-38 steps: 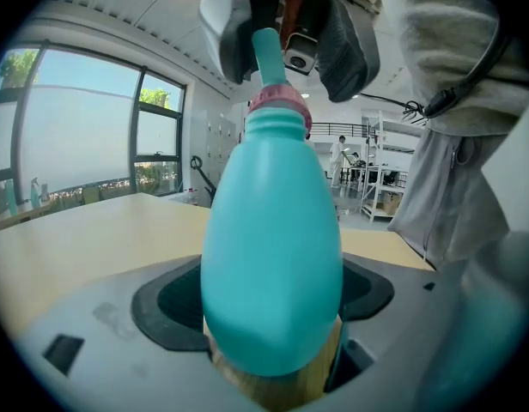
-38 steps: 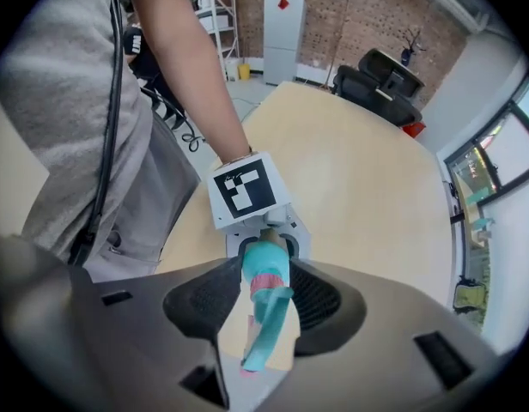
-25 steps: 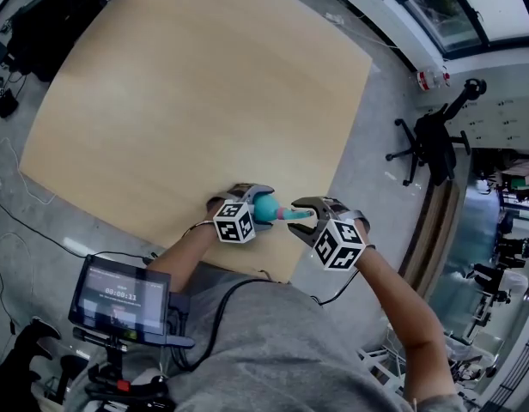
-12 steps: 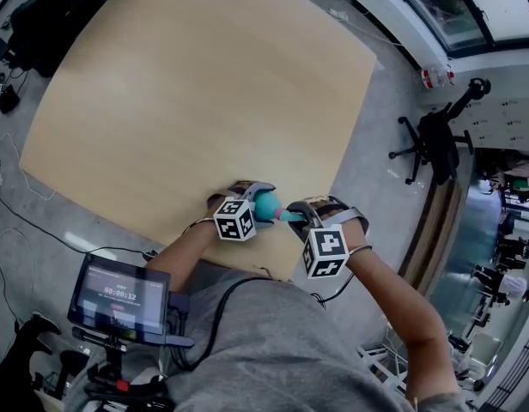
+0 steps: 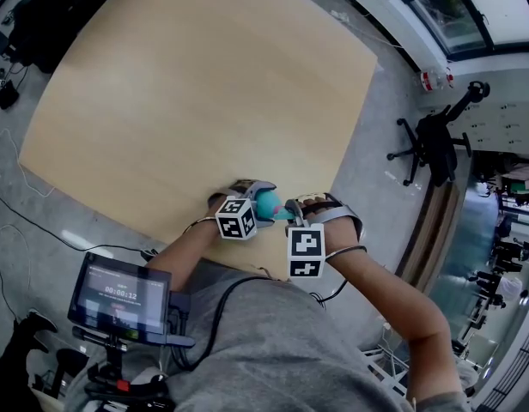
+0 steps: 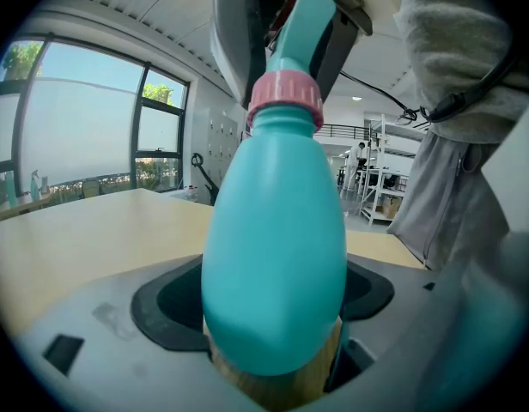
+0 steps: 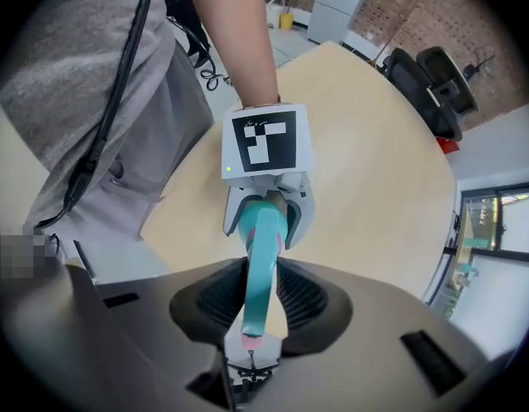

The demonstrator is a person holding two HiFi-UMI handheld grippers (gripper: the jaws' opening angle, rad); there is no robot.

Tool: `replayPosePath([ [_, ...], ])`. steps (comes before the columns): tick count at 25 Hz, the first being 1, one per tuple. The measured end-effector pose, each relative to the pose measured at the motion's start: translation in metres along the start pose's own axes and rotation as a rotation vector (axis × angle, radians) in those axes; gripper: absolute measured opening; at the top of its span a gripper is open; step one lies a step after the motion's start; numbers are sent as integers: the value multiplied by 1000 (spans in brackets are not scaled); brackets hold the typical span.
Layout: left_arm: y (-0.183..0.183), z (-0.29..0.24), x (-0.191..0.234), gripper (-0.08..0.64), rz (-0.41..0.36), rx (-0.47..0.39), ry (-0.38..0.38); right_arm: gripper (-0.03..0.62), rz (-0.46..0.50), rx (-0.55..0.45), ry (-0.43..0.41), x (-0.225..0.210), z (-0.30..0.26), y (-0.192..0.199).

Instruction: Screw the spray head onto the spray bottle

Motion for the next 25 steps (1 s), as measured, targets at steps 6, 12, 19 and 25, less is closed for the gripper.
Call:
replayPosePath([
  [6,-2,-3,1,407,5,1,1,100,30,31,-54,-3,-2,0],
  [12,-3,-6,2,407,14,3,6,170,-32,-49,-94,-3,1,7],
  [19,-3,-6,3,407,14,4,6,167,-31,-119,-16,-5,-4,19],
  [25,-2,-5,4,407,15,3,6,117,-27,-186,8,-3,1,18],
])
Point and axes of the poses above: the fingertips, and each gripper's own axes: z backward along the fingers, x to its left, y out of its underside, the point moved 9 cm from there along z, backward along the fingers, and after that the axes turned 9 degrees about -y, right-handed, at the moved point
